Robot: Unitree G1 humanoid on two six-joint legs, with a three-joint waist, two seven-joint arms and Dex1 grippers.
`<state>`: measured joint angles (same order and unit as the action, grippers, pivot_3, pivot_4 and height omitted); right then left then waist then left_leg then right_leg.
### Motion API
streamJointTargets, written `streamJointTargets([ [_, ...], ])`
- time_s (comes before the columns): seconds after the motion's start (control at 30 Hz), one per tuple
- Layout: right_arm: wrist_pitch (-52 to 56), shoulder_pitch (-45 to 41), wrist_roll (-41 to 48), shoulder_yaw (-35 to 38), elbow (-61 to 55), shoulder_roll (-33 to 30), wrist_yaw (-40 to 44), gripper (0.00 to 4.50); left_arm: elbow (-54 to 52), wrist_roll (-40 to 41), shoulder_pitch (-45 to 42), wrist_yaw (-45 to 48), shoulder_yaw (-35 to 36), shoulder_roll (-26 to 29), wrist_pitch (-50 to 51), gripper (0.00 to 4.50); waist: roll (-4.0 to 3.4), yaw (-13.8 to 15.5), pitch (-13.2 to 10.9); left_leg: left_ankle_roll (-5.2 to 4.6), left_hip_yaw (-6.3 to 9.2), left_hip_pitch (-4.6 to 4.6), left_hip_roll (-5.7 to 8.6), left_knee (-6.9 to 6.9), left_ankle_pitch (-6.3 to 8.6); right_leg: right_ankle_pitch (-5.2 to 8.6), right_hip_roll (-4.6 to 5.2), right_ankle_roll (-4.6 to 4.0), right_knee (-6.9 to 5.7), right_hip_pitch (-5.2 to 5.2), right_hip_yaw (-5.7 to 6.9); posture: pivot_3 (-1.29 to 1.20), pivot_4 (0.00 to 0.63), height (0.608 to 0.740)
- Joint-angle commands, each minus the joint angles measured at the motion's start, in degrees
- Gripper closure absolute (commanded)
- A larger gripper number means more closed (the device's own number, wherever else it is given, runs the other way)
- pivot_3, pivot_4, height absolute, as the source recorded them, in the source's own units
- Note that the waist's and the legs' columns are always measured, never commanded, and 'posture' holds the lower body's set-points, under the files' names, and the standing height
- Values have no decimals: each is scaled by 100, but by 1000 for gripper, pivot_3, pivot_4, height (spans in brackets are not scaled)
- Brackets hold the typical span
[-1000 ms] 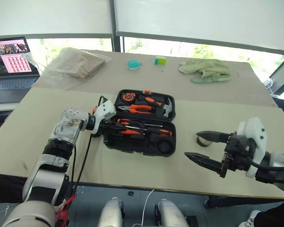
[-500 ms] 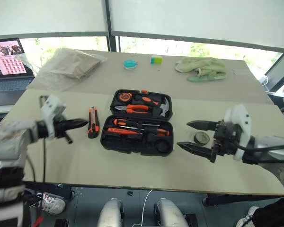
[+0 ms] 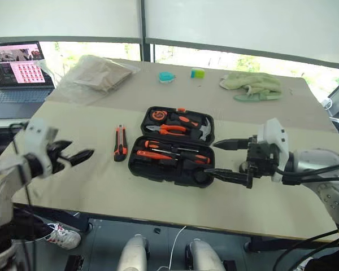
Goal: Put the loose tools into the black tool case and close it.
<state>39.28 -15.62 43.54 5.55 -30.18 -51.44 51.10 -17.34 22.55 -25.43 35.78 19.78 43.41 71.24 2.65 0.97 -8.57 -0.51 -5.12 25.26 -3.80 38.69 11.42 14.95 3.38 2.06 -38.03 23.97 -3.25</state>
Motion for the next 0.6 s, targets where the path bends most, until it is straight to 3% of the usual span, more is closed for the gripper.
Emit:
streamJointTargets([
  [0.03,2,94,69,199,-327,10,-87,0,831,-479,-1280,-1036,-689,-350,1014,80,3,-9,-1,-1,5,2,0,2,-1,0,-8,0,-1,1,1,0,150,740],
  [0.3,90,378,208,430,-664,118,-443,0,2911,-709,-2464,-1529,-1281,-1201,1047,80,4,-160,-1,-1,7,5,4,-7,0,0,-12,2,-2,14,-15,0,150,740],
  [0.6,58,538,143,402,-900,318,-772,0,3886,-806,-2537,-1315,-2033,-1251,805,80,-11,-156,7,0,3,1,8,-6,0,0,-8,2,-2,9,-16,0,150,740],
])
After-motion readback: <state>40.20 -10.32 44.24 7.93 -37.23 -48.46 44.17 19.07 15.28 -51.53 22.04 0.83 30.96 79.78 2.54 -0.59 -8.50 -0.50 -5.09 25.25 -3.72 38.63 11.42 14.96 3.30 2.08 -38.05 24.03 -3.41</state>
